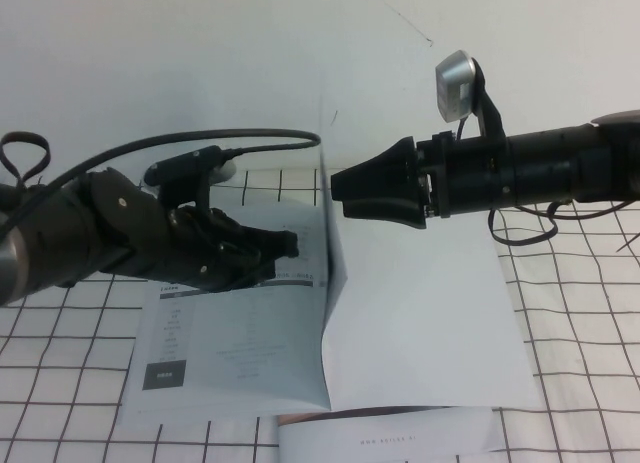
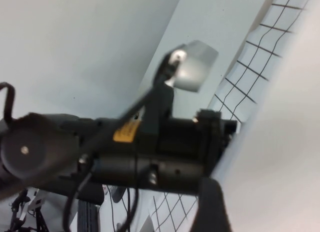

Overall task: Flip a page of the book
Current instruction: Open the closed book

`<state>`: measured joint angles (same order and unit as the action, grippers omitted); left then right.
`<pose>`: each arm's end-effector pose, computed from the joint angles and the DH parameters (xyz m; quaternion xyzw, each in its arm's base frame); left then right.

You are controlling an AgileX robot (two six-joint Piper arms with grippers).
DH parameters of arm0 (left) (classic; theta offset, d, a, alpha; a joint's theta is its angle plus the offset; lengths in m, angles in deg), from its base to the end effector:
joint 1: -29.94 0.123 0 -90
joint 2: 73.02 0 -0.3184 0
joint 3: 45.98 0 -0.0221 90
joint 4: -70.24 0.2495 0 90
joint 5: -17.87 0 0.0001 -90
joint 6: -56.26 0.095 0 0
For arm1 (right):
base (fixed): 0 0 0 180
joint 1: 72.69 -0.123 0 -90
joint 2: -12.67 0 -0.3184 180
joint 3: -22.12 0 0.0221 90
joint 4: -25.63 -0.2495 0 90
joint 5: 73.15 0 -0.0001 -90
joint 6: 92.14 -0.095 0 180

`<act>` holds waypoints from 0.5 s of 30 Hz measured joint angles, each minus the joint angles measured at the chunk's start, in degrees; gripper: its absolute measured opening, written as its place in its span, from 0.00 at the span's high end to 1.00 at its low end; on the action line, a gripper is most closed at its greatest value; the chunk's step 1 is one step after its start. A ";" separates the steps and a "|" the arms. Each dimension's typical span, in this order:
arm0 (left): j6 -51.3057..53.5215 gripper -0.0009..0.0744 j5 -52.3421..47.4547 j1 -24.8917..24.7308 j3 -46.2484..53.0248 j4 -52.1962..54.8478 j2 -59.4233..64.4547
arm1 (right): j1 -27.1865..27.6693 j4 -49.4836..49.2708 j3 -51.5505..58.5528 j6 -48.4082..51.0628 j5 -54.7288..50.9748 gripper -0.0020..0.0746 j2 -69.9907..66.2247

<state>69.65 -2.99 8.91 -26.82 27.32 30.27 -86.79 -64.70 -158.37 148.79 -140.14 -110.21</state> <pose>0.3251 -0.1497 0.2491 -0.0094 0.9277 -0.2503 0.2769 0.3928 0.1888 0.2560 -0.1665 0.7581 0.5991 0.1966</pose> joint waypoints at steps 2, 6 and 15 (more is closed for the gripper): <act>-1.05 0.99 -0.72 1.11 0.11 1.05 -1.27 | 0.00 0.34 0.00 0.10 0.00 0.36 0.00; -2.33 0.99 -2.86 3.62 0.19 2.65 -3.29 | -0.04 1.28 0.00 0.73 0.00 0.36 0.00; -2.21 0.99 -7.94 4.76 0.54 3.71 -8.92 | -1.28 1.51 0.00 2.78 0.00 0.36 0.00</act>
<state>67.43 -10.93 13.67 -26.28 31.02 21.35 -88.07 -63.19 -158.37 151.57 -140.14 -110.21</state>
